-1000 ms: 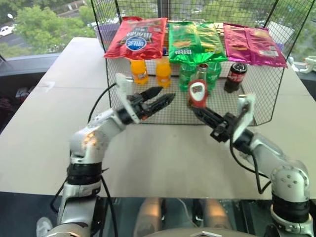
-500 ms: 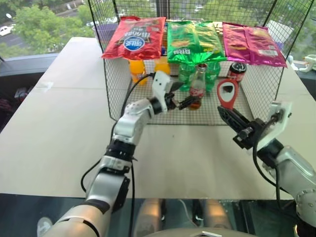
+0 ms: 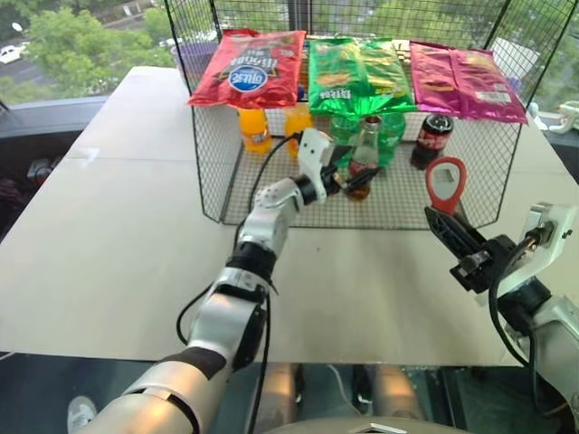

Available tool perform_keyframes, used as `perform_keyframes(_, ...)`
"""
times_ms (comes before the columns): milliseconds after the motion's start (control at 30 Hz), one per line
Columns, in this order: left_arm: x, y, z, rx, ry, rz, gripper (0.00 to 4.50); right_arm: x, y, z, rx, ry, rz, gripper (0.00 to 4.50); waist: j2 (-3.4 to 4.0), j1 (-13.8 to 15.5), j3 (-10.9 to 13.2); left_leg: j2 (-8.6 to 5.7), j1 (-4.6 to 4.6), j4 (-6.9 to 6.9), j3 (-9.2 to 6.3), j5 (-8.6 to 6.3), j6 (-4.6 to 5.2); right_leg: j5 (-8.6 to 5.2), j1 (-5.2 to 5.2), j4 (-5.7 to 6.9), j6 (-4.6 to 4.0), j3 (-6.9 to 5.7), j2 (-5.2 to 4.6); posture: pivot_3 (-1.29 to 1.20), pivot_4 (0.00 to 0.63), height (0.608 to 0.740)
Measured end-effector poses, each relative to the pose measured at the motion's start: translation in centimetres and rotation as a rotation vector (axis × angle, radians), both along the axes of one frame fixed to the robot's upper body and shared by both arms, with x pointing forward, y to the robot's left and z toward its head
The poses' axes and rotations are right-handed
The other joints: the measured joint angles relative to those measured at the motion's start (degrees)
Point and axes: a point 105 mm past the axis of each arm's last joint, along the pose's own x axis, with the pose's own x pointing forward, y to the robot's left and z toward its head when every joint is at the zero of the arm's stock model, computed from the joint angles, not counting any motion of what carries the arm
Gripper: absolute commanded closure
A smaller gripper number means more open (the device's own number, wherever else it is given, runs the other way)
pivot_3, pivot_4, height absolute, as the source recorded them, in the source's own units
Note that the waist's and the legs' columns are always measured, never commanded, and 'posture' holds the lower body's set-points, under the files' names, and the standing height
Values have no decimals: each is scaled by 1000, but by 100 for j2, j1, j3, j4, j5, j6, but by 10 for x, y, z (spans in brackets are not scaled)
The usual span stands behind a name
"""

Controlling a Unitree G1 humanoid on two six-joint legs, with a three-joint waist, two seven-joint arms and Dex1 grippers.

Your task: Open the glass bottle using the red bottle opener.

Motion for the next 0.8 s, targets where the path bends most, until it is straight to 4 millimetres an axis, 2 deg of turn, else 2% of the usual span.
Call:
perform_keyframes(33, 0, 0, 0, 1, -3, 1, 74, 0, 0, 0, -1, 1, -3, 4500, -1, 0, 1, 0, 0, 0, 0, 0, 0, 0, 0, 0, 0, 0, 0, 0, 150, 740)
perform_keyframes(133, 2, -5, 1, -1, -13, 4, 757, -1, -2, 0, -5, 1, -13, 4500, -3, 6, 1, -1, 0, 0, -1, 0, 0, 0, 0, 0, 0, 0, 0, 0, 150, 740)
perform_keyframes(233, 3, -6, 0, -12, -15, 7, 2121, -4, -1, 2, -8, -3, -17, 4500, -3, 4, 1, 0, -1, 0, -2, 0, 0, 0, 0, 0, 0, -1, 0, 0, 150, 740)
perform_keyframes(267, 3, -7, 0, -14, -17, 4, 2286, -4, -2, 2, -7, -4, -20, 4500, -3, 3, 2, 0, 0, 0, -2, 0, 1, 0, 0, 0, 0, -1, 1, 0, 150, 740)
perform_keyframes(467, 2, -6, 0, -11, -27, -11, 2281, -6, -3, 1, -5, 0, -34, 4500, -3, 2, 2, 0, 1, 2, -1, 0, 1, 0, 1, 0, 1, -1, 1, 0, 150, 740)
perform_keyframes(633, -6, 1, -2, -3, -50, -65, 2281, -6, -3, 0, -12, 8, -34, 4500, -3, -5, 2, 0, 0, 1, -1, 0, 1, 1, 1, 1, 0, 0, 1, 0, 150, 740)
perform_keyframes(800, -32, 22, -3, -15, -50, -170, 2281, -6, -1, 0, -28, 3, -19, 4500, -3, -27, 2, 7, 4, 1, 0, 0, 0, 1, 0, 4, -2, 5, 7, 0, 150, 740)
